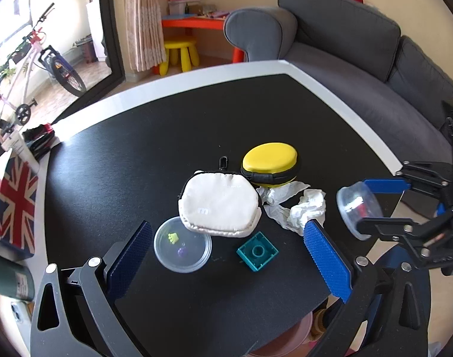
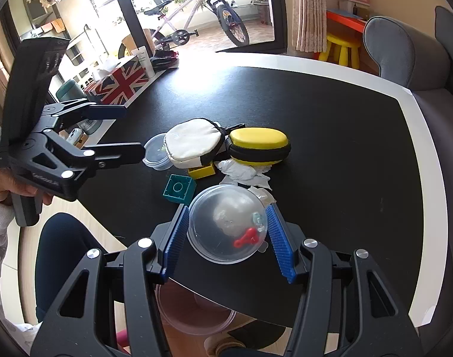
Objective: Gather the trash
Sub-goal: 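Grasp the white zip pouch with the left gripper while the right holds the dome container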
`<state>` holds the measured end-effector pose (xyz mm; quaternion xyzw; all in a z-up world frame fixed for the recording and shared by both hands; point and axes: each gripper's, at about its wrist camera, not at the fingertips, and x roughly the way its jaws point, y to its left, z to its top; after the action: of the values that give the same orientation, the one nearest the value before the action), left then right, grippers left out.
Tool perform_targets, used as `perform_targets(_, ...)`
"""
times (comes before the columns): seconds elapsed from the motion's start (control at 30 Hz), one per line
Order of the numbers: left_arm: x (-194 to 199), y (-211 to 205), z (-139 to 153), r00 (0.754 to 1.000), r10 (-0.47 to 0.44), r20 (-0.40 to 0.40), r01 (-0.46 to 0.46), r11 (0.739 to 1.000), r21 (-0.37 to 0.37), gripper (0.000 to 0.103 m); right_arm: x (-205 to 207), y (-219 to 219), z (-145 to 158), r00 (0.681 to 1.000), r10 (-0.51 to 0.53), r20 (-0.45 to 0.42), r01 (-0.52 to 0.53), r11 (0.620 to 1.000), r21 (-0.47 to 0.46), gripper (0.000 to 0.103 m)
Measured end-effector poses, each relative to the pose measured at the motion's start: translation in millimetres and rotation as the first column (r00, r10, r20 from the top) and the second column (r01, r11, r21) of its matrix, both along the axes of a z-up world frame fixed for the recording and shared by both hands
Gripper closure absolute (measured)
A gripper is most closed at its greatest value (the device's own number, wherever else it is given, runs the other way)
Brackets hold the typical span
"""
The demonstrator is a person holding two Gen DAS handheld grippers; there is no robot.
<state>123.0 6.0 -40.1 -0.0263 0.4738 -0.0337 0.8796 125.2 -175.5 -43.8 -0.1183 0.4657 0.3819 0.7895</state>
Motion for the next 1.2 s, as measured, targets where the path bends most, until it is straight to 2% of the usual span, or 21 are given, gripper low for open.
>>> perform_targets(0.2,30.0,-1.1,-25.9,0.993,-0.027,-0.111,0.027,1.000,-0.008,0.006,1.5,-3.4,-1.0,1.000,-0.009,-0.005,0.009,1.000,0.003,0.049)
perform_targets(0.3,43.2,2.5,-42.3,0.985,-0.008,-0.174,0.008,1.000,0.002,0.006,2.9,-4.9,-0.8,1.000,-0.012,-0.004,0.012,1.000,0.004,0.049)
perform_targets(0.43,51.9,5.4,-54.9,0.975,0.005,-0.222,-0.010,1.000,-0.025,0.006,4.3,-6.4,-1.4,1.000,-0.016,-0.005,0.016,1.000,0.002,0.049)
perform_targets(0.6,51.9,7.1,-54.3,0.978,0.016,-0.207,-0.022,0.999,-0.026,0.006,5.7,-6.7,-2.8,1.000,-0.019,-0.007,0.019,1.000,-0.002,0.049)
perform_targets(0.63,51.1,6.6,-53.8,0.979,0.014,-0.203,-0.019,0.999,-0.025,0.010,6.3,-6.3,-3.2,1.000,-0.019,-0.008,0.019,1.000,-0.001,0.049)
perform_targets(0.67,51.8,6.6,-53.4,0.980,0.014,-0.199,-0.019,1.000,-0.023,0.020,5.6,-5.8,-3.8,1.000,-0.019,-0.008,0.019,1.000,-0.001,0.049)
perform_targets(0.97,45.6,10.1,-42.2,0.989,0.026,-0.142,-0.031,0.999,-0.029,0.024,4.3,-1.8,-5.4,1.000,-0.011,-0.007,0.011,1.000,0.003,0.049)
perform_targets(1.2,20.4,10.9,-17.1,0.997,0.029,-0.071,-0.031,0.999,-0.021,0.024,4.0,2.1,0.5,1.000,-0.005,0.006,0.005,1.000,0.005,0.049)
